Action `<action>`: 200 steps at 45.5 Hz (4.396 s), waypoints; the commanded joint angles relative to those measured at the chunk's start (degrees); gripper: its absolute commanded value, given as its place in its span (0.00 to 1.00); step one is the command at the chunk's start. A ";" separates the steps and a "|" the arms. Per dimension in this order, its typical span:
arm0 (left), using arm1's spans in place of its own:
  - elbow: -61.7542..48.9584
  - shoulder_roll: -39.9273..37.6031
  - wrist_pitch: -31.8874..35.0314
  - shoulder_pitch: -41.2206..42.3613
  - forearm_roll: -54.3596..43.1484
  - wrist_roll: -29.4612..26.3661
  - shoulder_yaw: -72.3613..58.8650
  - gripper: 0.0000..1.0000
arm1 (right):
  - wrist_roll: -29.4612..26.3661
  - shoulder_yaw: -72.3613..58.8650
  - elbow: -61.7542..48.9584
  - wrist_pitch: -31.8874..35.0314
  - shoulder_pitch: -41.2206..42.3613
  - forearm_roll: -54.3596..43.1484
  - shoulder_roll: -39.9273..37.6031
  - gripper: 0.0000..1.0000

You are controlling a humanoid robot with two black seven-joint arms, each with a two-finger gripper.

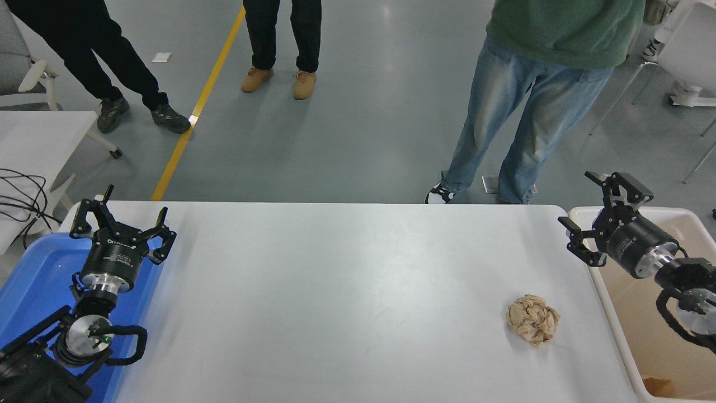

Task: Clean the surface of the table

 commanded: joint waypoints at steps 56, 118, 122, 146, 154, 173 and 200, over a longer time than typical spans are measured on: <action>0.00 0.00 0.00 0.00 -0.01 0.00 0.00 0.99 | -0.20 -22.23 11.88 -1.21 10.15 -69.54 -11.02 0.99; 0.00 0.00 0.00 0.00 -0.01 0.00 0.00 0.99 | -0.02 -35.59 -4.56 -8.07 16.66 -74.39 2.69 0.99; 0.00 0.00 0.00 0.00 -0.01 0.00 0.00 0.99 | 0.07 -37.61 -4.73 -9.39 16.57 -74.39 2.69 0.99; 0.00 0.00 0.00 0.00 -0.01 0.00 0.00 0.99 | 0.07 -40.78 -5.53 -13.26 15.60 -74.30 2.69 0.99; 0.00 0.00 0.00 0.00 -0.01 0.00 0.09 0.99 | 0.07 -40.78 -6.32 -13.43 15.43 -74.30 2.87 0.99; 0.00 0.00 0.00 0.00 -0.01 0.00 0.00 0.99 | 0.07 -40.78 -6.84 -13.78 14.20 -74.12 4.89 0.99; 0.00 0.00 0.00 0.00 -0.01 0.00 0.09 0.99 | 0.07 -40.78 -9.66 -14.40 13.32 -74.03 8.23 0.99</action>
